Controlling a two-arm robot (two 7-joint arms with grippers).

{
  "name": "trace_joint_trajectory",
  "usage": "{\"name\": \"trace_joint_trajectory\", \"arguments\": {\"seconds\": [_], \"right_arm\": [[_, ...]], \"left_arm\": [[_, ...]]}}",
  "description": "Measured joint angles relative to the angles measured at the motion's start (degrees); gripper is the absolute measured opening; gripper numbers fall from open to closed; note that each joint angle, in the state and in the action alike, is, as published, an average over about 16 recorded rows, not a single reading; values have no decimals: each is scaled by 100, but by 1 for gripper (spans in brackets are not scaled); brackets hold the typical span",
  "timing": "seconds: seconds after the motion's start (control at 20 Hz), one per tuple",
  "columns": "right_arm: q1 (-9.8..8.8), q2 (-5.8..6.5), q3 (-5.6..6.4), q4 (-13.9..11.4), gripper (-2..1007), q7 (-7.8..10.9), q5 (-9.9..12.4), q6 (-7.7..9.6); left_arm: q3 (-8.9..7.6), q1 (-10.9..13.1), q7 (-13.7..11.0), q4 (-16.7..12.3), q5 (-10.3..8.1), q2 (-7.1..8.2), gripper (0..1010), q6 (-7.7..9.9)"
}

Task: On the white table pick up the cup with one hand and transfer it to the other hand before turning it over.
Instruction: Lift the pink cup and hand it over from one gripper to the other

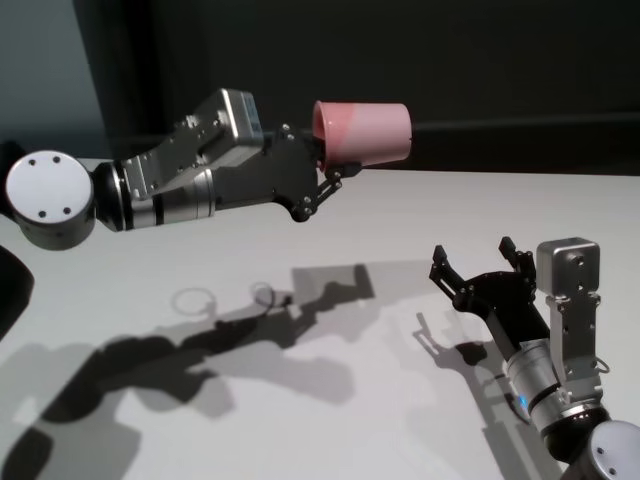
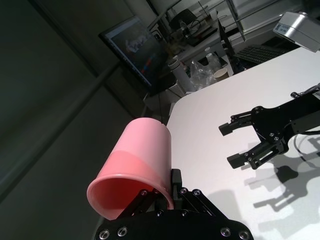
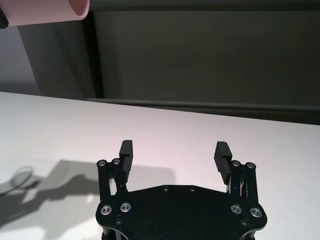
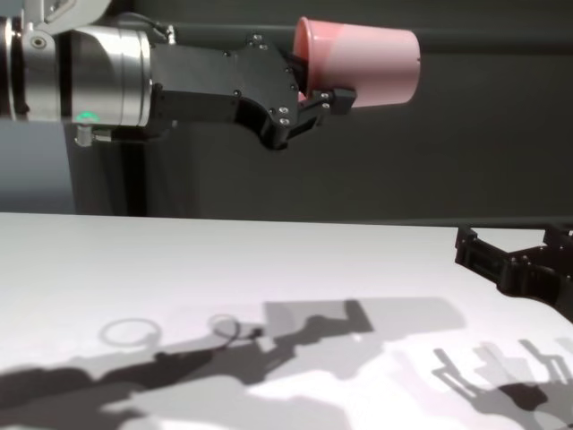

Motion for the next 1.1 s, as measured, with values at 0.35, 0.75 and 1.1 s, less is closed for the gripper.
{"name": "trace_joint_trajectory", "arguments": {"seconds": [0.35,0.75,1.1], "right_arm": [[0,0,0,0,1002,0,0,0],[0,0,0,0,1002,0,0,0],[-4,1,0,-23,1002,30,3,16]], "left_arm": [[97,-74,68,-58,93,-59,53,89],[148,-110,132,-71,171,-105,53,159],[144,-106,119,-69,172,-101,53,156]]}}
